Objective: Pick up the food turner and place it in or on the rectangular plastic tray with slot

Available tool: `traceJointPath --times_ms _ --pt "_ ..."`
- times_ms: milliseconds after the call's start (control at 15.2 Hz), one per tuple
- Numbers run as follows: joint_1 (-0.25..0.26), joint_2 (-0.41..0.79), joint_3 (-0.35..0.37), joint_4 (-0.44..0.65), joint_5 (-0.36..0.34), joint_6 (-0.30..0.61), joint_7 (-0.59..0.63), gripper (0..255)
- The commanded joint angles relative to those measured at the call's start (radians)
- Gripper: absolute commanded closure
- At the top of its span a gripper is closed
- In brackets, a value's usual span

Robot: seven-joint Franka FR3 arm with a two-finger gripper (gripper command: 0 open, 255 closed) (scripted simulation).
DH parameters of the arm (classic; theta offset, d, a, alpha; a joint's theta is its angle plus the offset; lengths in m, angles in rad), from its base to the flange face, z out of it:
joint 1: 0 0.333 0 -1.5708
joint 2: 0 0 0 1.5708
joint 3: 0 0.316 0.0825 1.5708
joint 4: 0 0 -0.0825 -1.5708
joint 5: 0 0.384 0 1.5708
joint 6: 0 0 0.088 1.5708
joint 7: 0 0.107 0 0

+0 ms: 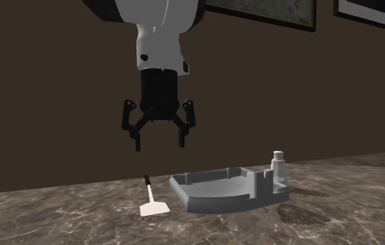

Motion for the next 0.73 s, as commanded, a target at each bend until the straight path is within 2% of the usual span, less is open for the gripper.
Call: traceJointPath --times_ms 0,660 --pt "-0.002 0.074 0.0 0.042 -0.001 0.034 0.008 0" --pt "0.006 0.455 -0.002 0.354 -0.007 0.116 0.057 0"
